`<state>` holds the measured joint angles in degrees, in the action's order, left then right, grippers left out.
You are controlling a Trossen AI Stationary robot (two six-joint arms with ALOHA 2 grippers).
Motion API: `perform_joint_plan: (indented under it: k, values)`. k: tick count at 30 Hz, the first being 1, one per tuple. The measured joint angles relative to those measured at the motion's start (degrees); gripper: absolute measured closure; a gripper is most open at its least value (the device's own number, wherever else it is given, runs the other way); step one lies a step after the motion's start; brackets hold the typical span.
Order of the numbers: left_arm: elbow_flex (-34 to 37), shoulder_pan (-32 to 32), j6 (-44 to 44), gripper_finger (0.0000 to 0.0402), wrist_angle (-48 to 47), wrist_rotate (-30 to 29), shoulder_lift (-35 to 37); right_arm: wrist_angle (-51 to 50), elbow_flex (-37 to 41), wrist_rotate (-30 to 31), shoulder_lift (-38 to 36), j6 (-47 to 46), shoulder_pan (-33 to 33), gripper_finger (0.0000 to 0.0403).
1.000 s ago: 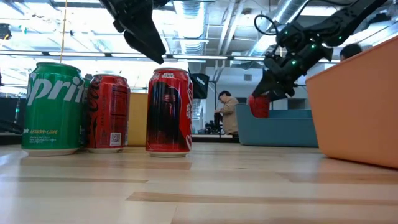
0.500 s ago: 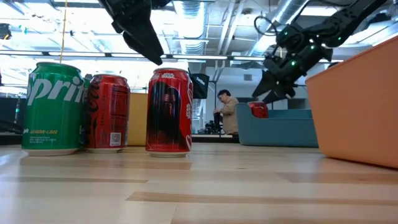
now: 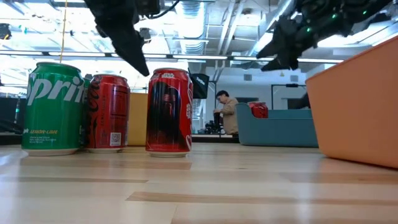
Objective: Sort soda cans
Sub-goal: Put the right red soda can into the blue bin
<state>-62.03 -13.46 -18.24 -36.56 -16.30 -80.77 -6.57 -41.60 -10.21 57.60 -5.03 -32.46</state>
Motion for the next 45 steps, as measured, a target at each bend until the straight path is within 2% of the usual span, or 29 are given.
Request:
perform_joint_plan:
  k: [5, 11, 17, 23, 37, 45]
  values:
    - [2.6, -1.6, 0.6, 0.0049, 3.0, -2.1, 0.1, 0.2, 0.0, 0.4, -2.6, -1.4, 8.9, 0.0035]
    - [6.7, -1.8, 4.0, 0.0049, 11.3, -2.4, 0.1, 3.2, 0.0, 1.5, -3.8, -2.9, 19.2, 0.0035]
    - [7.0, -1.6, 5.1, 0.0049, 12.4, -2.5, 0.1, 2.6, 0.0, 8.9, -1.2, -2.1, 26.9, 0.0035]
    - [7.0, -1.6, 6.6, 0.0049, 15.5, -2.1, -0.5, 2.9, 0.0, 8.9, 3.2, -2.5, 32.3, 0.0035]
    - [6.4, -1.2, 7.0, 0.0049, 21.4, -1.3, -11.5, 13.3, 0.0, 8.8, 16.5, -2.5, 38.2, 0.0035]
    - [6.4, 1.1, 7.7, 0.0049, 31.3, 1.7, -13.1, 17.3, 0.0, 8.8, 22.0, -2.7, 39.5, 0.0035]
